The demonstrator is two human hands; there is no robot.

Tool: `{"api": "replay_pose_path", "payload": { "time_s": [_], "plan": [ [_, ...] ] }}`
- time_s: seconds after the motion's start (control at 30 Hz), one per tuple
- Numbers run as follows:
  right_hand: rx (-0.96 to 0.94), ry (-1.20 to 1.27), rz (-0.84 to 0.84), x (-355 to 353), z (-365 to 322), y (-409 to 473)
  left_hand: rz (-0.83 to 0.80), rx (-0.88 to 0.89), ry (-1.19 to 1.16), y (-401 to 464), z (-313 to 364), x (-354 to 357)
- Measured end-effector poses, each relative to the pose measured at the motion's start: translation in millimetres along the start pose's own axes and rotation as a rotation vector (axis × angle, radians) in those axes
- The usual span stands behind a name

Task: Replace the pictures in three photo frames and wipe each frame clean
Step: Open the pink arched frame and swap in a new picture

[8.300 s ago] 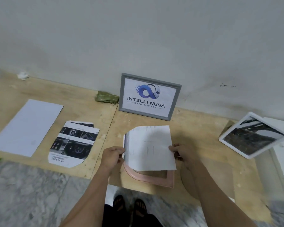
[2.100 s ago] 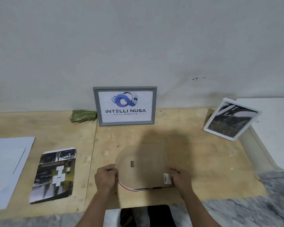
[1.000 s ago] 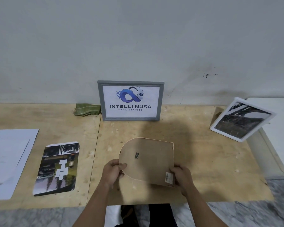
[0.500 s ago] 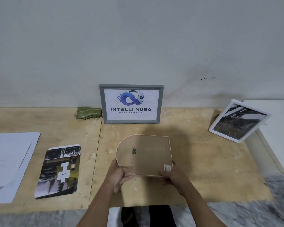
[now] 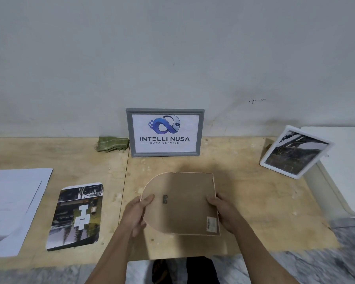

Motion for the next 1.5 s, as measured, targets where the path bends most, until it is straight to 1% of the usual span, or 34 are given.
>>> {"api": "replay_pose_path", "payload": {
  "time_s": [0.07, 0.13, 0.3, 0.37, 0.4, 0.43, 0.47, 0.53, 0.6, 0.67, 0.7, 0.73, 0.77, 0.8, 0.83, 0.87, 0.9, 0.93, 0.97, 1.03, 1.07, 1.13, 1.17, 1.2, 1.3, 1.37, 1.5],
  "plan": [
    [-0.006, -0.043, -0.034, 1, -3, -1, 0.043, 0.035, -0.013, 4, 12, -4],
    [-0.031, -0.066, -0.009, 1, -10, -2, 0.012, 0.057, -0.008, 3, 17, 0],
    [-0.067, -0.118, 0.175, 7, -19, -2, 0.041, 0.092, 0.013, -2, 21, 1],
    [-0.134, -0.151, 0.220, 13, -35, -6, 0.059, 0.115, 0.054, 0, 29, -1],
    [-0.198, -0.153, 0.229, 18, -47, -10, 0.073, 0.136, 0.102, 2, 36, -1],
    [-0.294, -0.167, 0.231, 26, -62, -16, 0.096, 0.154, 0.161, 3, 46, 2],
    [-0.427, -0.230, 0.257, 35, -78, -24, 0.136, 0.179, 0.207, 0, 58, 3],
    [-0.733, -0.476, 0.358, 57, -107, -44, 0.199, 0.210, 0.205, -13, 86, 9],
    [-1.052, -0.786, 0.460, 87, -127, -65, 0.127, 0.155, 0.066, -31, 111, 23],
    [-1.405, -1.174, 0.502, 122, -130, -87, 0.039, 0.127, -0.015, -47, 131, 29],
    [-1.533, -1.286, 0.501, 133, -127, -93, 0.035, 0.142, -0.026, -53, 137, 27],
    [-1.623, -1.327, 0.474, 139, -126, -100, 0.070, 0.168, -0.041, -60, 142, 22],
    [-1.686, -1.321, 0.427, 141, -125, -103, 0.115, 0.190, -0.061, -66, 144, 15],
    [-1.710, -1.312, 0.336, 142, -124, -107, 0.150, 0.208, -0.092, -75, 144, 8],
    [-1.683, -1.334, 0.239, 143, -123, -108, 0.165, 0.222, -0.110, -84, 142, 3],
    [-1.577, -1.373, 0.150, 142, -123, -108, 0.180, 0.232, -0.116, -92, 139, -2],
    [-1.426, -1.394, 0.067, 142, -122, -109, 0.202, 0.255, -0.111, -102, 135, -9],
    [-1.244, -1.371, 0.053, 137, -124, -107, 0.212, 0.277, -0.084, -108, 132, -14],
    [-1.098, -1.305, 0.117, 129, -124, -102, 0.220, 0.305, -0.066, -118, 127, -20],
    [-0.859, -1.126, 0.319, 114, -129, -96, 0.207, 0.352, -0.066, -132, 118, -31],
    [-0.744, -0.999, 0.325, 111, -132, -93, 0.197, 0.366, -0.082, -138, 113, -37],
    [-0.549, -0.682, 0.100, 120, -126, -91, 0.180, 0.402, -0.135, -153, 104, -47],
    [-0.518, -0.593, 0.025, 127, -124, -93, 0.168, 0.418, -0.168, -157, 101, -52],
    [-0.548, -0.605, 0.017, 135, -123, -99, 0.161, 0.431, -0.207, -163, 98, -56],
    [-0.673, -0.661, 0.086, 161, -120, -110, 0.115, 0.454, -0.298, -179, 96, -65],
    [-0.684, -0.665, 0.102, 181, -113, -110, 0.068, 0.470, -0.323, -186, 99, -76],
    [-0.686, -0.660, 0.092, 213, -95, -105, 0.025, 0.476, -0.365, -188, 104, -113]
  ]
}}
Point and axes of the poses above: each hand's wrist, its own y-axis towards the middle knuckle, its own x-axis out of the palm, z = x × y, the point moved 5 cm from there along y, towards the middle knuckle, and after that the axes turned 13 degrees about -y, right-handed, at the moved point
